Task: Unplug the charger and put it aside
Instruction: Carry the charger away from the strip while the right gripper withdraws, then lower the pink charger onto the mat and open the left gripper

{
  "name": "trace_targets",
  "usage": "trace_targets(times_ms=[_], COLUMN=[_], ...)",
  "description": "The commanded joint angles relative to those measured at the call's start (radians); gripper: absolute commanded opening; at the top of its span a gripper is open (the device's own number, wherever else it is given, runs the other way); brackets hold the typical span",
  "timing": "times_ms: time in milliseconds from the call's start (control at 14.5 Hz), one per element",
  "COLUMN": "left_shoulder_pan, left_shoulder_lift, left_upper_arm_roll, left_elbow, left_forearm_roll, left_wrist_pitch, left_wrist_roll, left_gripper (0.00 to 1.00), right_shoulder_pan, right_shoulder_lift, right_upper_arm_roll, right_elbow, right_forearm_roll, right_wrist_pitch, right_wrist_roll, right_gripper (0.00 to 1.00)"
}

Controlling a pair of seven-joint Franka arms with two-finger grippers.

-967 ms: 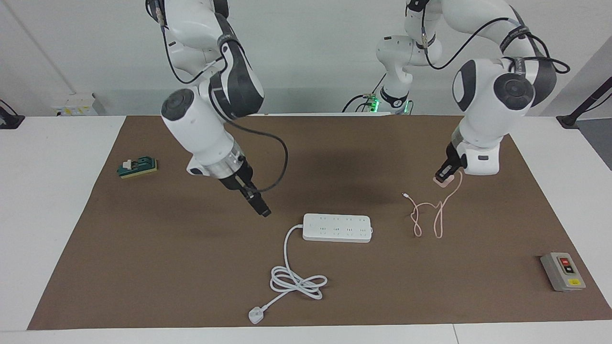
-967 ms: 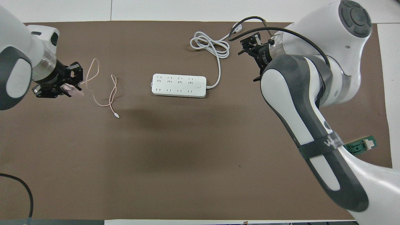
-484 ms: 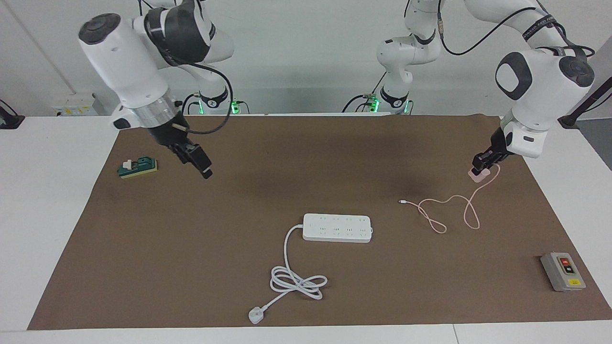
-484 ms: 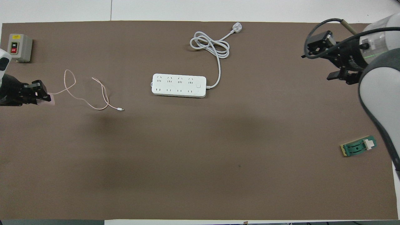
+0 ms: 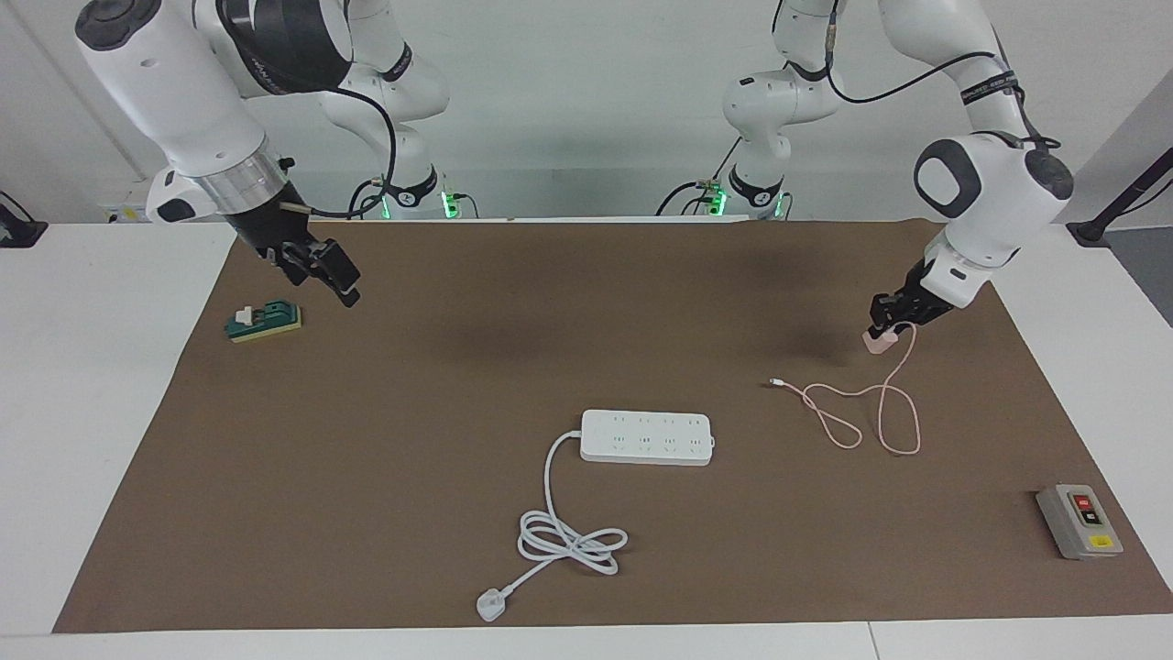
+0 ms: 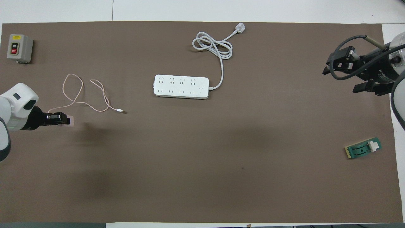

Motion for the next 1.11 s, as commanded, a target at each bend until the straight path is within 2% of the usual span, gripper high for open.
trace_targets(times_ms=[0, 276, 553, 622, 760, 829, 898, 1037], left_shoulder_pan=[0.013, 0.019, 0.013, 0.010, 0.006, 0.010, 0.011, 0.019], left_shoulder_lift=[-0.084, -0.103, -0.101, -0.097, -0.095, -0.095, -0.092, -0.060], left_upper_arm_roll=[-0.007, -0.007, -0.007, -0.007, -0.007, -0.007, -0.006, -0.006], left_elbow=[-0.127, -0.170, -0.170, -0.167, -0.159, -0.151, -0.124, 0.005], left_forearm_roll=[-0.020, -0.021, -0.052, -0.063, -0.070, -0.070, -0.070, -0.070], left_wrist_pitch=[0.058, 0.059, 0.061, 0.065, 0.065, 0.056, 0.029, -0.133], left_wrist_roll=[0.086, 0.111, 0.111, 0.111, 0.111, 0.109, 0.106, 0.105], left_gripper=[0.00, 0.00, 0.00, 0.10, 0.76, 0.99, 1.00, 1.00], right_shoulder_pan=[-0.028, -0.050, -0.057, -0.068, -0.070, -0.071, -0.073, -0.074], right_shoulder_lift=[-0.037, -0.092, -0.075, -0.071, -0.068, -0.068, -0.068, -0.068], right_upper_arm_roll=[0.050, 0.050, 0.050, 0.049, 0.038, 0.038, 0.037, 0.037], right_elbow=[-0.035, -0.105, -0.108, -0.110, -0.107, -0.107, -0.105, -0.101], right_forearm_roll=[-0.023, -0.051, -0.083, -0.084, -0.084, -0.084, -0.084, -0.084], right_wrist_pitch=[-0.017, -0.051, -0.005, 0.008, 0.008, 0.005, 0.005, -0.003], right_wrist_roll=[-0.018, -0.050, -0.089, -0.093, -0.127, -0.126, -0.124, -0.124], right_gripper=[1.00, 1.00, 1.00, 1.00, 1.00, 1.00, 1.00, 1.00])
